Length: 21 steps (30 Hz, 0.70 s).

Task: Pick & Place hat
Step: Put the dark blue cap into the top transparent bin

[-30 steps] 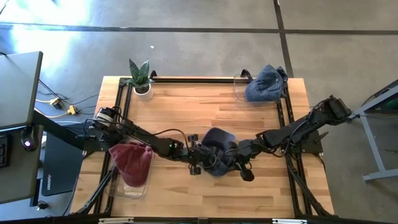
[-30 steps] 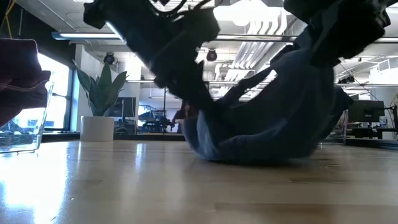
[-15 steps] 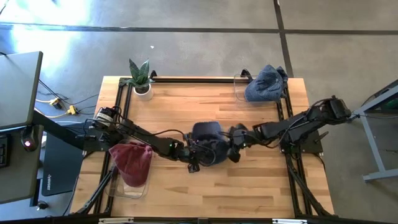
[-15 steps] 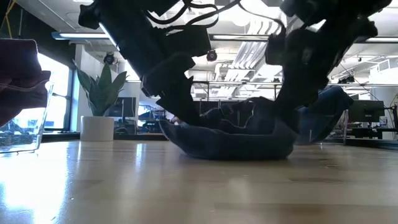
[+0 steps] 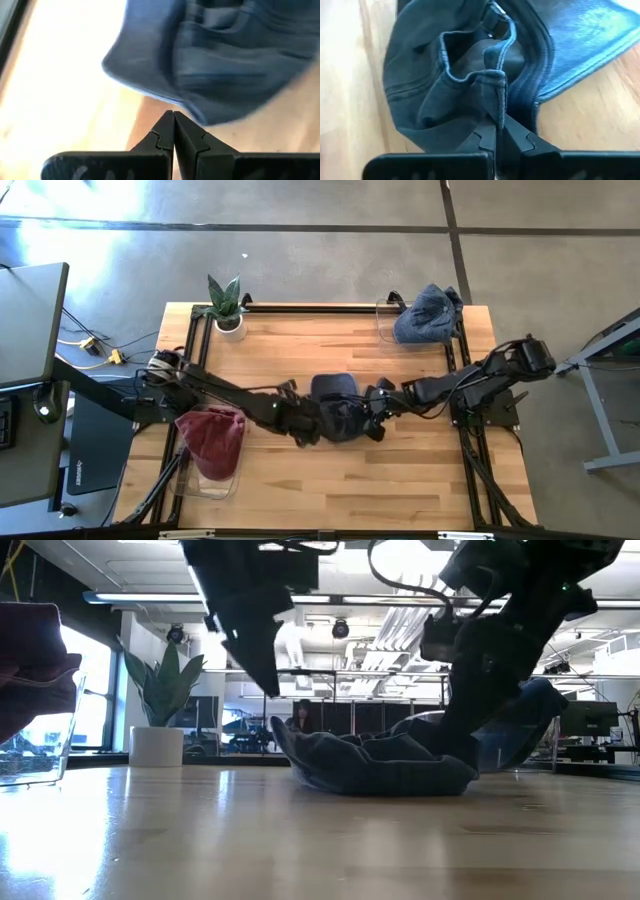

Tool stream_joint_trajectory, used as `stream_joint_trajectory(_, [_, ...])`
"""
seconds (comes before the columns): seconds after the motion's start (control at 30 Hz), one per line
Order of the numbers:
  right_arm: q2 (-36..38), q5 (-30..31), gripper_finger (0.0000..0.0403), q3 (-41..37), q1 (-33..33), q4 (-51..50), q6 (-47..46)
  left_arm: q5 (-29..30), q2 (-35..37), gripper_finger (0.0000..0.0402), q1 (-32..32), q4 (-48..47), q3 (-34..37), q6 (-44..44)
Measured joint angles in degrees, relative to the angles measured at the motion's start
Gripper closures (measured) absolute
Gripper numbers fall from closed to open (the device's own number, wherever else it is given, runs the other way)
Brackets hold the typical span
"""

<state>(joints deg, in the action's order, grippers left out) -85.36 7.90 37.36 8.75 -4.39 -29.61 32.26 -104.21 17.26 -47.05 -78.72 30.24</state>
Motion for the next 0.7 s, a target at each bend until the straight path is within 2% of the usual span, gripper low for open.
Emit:
stream_joint_trajectory(0.17, [0.29,-1.01,0.0391,0.00,1.56,0.01,0.07,4.58,-0.30,0.0401,-5.52,-4.30,3.96,5.18])
stream_joint_trajectory(0.27, [0.29,-2.02,0.0389,0.00,2.23,0.28,0.17,5.74,0.03,0.0401,-9.37,1.53,7.31,3.75])
stream_joint_trajectory(0.37, [0.29,-2.59,0.0395,0.00,2.67,0.74,1.58,5.04,-0.23,0.0401,-12.21,12.64,11.91,-3.04])
stream_joint_trajectory(0.43, [0.29,-3.74,0.0398,0.00,2.67,1.31,2.54,2.55,-0.16,0.0401,-13.23,22.90,14.69,-9.96])
stream_joint_trajectory(0.57, [0.29,-6.27,0.0394,0.19,2.67,3.31,5.41,-7.33,-0.16,0.0401,-13.66,39.54,19.06,-20.89])
stream_joint_trajectory(0.7, [0.29,-6.75,0.0389,2.74,2.72,3.40,7.69,-14.52,-2.01,0.0401,-12.79,47.82,19.63,-25.72])
